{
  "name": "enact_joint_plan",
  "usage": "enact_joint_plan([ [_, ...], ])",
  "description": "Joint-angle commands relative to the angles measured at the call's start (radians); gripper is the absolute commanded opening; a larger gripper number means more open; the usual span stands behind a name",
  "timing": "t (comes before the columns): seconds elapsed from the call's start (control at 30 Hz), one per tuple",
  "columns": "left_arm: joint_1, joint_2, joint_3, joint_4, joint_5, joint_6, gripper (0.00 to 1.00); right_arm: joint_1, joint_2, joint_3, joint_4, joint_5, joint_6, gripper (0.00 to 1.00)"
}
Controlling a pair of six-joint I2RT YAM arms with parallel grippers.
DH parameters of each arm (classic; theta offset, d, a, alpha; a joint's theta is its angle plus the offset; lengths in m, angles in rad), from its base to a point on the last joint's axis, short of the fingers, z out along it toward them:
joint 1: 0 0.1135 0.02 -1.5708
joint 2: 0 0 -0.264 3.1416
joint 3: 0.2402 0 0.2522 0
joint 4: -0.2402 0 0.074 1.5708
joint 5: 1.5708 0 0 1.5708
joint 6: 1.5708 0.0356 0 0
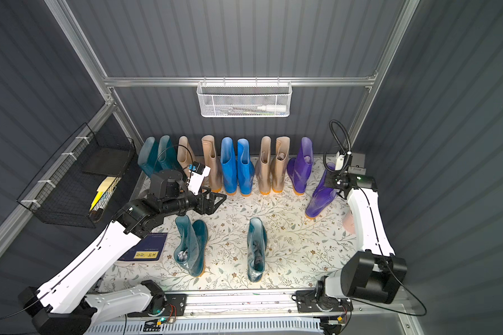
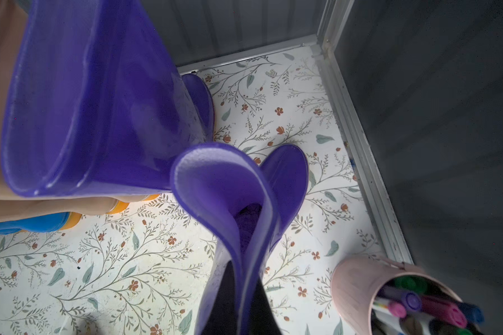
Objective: Match and arrange rain boots in pairs
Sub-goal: Pair a pair of rain boots at the corner of the board.
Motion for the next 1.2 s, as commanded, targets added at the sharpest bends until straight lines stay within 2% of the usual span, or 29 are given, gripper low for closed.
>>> enact_joint_plan([
  [0.0, -0.005, -0.030, -0.005, -0.025, -0.030, 0.022, 0.83, -0.006, 0.023, 0.080, 0.108, -0.033, -0.070, 0.00],
  [0.73, -0.005, -0.008, 0.012, -0.040, -0.062, 0.030, 0.83, -0.019, 0.196, 0.162, 0.357, -0.132, -0.331, 0.00],
  [0.83, -0.004, 0.002, 0.018, -0.038, -0.062, 0.029, 0.83, -0.030, 0.215, 0.178, 0.374, -0.188, -0.346, 0.00],
  [0.9, -0.006, 0.007, 0.022, -0.037, -0.062, 0.028, 0.83, -0.036, 0.222, 0.184, 0.380, -0.271, -0.364, 0.00],
  [1.17, -0.005, 0.015, 0.036, -0.037, -0.068, 0.028, 0.83, -0.040, 0.273, 0.239, 0.351, -0.386, -0.399, 0.02],
])
